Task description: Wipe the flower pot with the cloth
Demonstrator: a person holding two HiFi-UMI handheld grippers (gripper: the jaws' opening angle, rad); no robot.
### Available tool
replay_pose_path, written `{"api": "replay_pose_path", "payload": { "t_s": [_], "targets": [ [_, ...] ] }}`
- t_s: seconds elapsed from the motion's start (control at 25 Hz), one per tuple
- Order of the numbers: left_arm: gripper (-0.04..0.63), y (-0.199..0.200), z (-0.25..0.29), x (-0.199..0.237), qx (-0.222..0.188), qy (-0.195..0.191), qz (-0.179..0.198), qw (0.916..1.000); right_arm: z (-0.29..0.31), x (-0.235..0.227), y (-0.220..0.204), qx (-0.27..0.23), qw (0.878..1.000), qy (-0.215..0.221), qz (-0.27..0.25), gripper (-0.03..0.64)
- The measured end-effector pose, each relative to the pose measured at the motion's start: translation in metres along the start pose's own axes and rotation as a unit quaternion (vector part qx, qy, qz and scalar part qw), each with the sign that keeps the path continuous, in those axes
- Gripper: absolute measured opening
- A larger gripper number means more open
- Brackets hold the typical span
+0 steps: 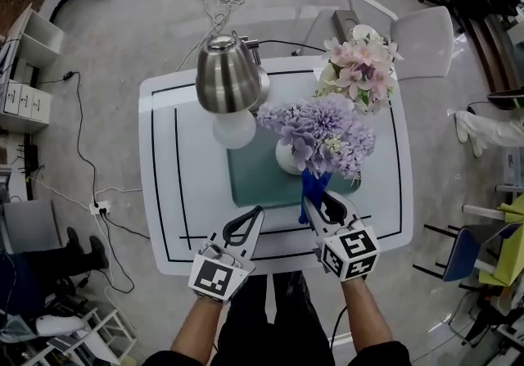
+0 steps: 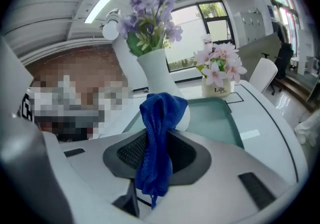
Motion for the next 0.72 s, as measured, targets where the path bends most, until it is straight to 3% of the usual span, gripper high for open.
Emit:
{"api": "replay_pose_path", "payload": {
  "t_s": [0.2,0.32,0.52,0.72],
  "targets": [
    [0.008,0.012,0.017,-0.002,0.003,0.001,0.016,0.9999,-0.025,-0.005,0.042,-0.078,0.997,0.017,-0.022,0.104],
    [0.008,0.018,0.029,-0.008,-0.005,-0.005,0.02,0.9998,-0.026,-0.009,0.059,-0.097,0.994,0.034,-0.032,0.104],
    [0.008,0.01,0.044,-0.02,0.009,-0.012,0.023,0.9996,-0.002,-0.026,0.054,-0.053,0.997,0.051,-0.04,0.104],
    [0.008,-0.001,0.052,-0.019,0.027,-0.007,0.02,0.9994,0.017,-0.053,0.029,0.008,0.998,0.038,-0.042,0.104]
  ]
}}
Point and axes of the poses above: the fingertips, and each gripper's own axes: z forward along the fingers, x to its left, y out of its top, the point moved 1 cm from there along -z, backward along the fingers, and after that the axes turned 14 degrees about z, right-handed, at the moved point
